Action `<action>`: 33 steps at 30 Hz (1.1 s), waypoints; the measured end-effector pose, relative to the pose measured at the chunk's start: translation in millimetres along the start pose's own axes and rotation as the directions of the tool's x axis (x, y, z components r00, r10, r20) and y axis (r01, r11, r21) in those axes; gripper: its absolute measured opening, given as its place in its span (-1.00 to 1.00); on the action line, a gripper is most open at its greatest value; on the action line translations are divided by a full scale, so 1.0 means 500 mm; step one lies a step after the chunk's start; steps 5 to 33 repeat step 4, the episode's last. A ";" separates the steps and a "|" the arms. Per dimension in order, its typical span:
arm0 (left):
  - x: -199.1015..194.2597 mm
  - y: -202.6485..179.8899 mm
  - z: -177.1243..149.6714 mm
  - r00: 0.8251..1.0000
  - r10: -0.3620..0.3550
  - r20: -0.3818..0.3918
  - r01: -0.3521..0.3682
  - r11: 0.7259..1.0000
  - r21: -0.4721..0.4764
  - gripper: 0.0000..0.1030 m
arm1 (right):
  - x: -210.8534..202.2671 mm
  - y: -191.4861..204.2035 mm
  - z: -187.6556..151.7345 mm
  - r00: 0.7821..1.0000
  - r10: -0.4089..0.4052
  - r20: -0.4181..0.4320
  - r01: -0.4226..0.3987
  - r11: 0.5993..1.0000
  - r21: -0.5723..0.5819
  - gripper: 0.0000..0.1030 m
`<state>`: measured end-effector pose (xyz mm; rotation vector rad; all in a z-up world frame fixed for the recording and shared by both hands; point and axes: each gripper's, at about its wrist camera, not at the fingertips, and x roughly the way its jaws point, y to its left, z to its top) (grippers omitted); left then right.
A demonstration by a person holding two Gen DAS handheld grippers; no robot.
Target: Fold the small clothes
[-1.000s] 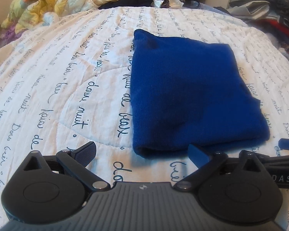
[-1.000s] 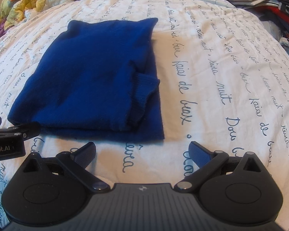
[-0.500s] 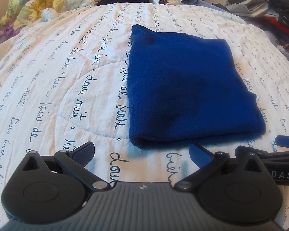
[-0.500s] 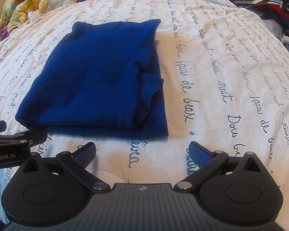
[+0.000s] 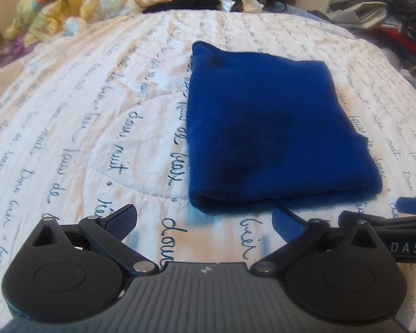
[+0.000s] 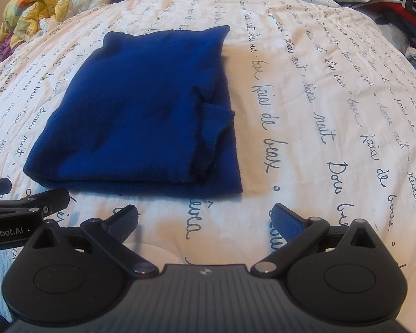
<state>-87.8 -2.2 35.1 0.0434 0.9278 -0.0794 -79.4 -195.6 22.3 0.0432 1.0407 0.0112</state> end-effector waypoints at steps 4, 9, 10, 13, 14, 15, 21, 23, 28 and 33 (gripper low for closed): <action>-0.016 0.004 0.001 0.998 -0.051 0.032 0.050 0.999 0.019 1.00 | -0.005 -0.005 0.000 1.000 0.017 0.015 -0.017 1.000 0.000 1.00; -0.016 0.004 0.001 0.998 -0.051 0.032 0.050 0.999 0.019 1.00 | -0.005 -0.005 0.000 1.000 0.017 0.015 -0.017 1.000 0.000 1.00; -0.016 0.004 0.001 0.998 -0.051 0.032 0.050 0.999 0.019 1.00 | -0.005 -0.005 0.000 1.000 0.017 0.015 -0.017 1.000 0.000 1.00; -0.016 0.004 0.001 0.998 -0.051 0.032 0.050 0.999 0.019 1.00 | -0.005 -0.005 0.000 1.000 0.017 0.015 -0.017 1.000 0.000 1.00; -0.016 0.004 0.001 0.998 -0.051 0.032 0.050 0.999 0.019 1.00 | -0.005 -0.005 0.000 1.000 0.017 0.015 -0.017 1.000 0.000 1.00; -0.016 0.004 0.001 0.998 -0.051 0.032 0.050 0.999 0.019 1.00 | -0.005 -0.005 0.000 1.000 0.017 0.015 -0.017 1.000 0.000 1.00; -0.016 0.004 0.001 0.998 -0.051 0.032 0.050 0.999 0.019 1.00 | -0.005 -0.005 0.000 1.000 0.017 0.015 -0.017 1.000 0.000 1.00; -0.016 0.004 0.001 0.998 -0.051 0.032 0.050 0.999 0.019 1.00 | -0.005 -0.005 0.000 1.000 0.017 0.015 -0.017 1.000 0.000 1.00; -0.016 0.004 0.001 0.998 -0.051 0.032 0.050 0.999 0.019 1.00 | -0.005 -0.005 0.000 1.000 0.017 0.015 -0.017 1.000 0.000 1.00; -0.016 0.004 0.001 0.998 -0.051 0.032 0.050 0.999 0.019 1.00 | -0.005 -0.005 0.000 1.000 0.017 0.015 -0.017 1.000 0.000 1.00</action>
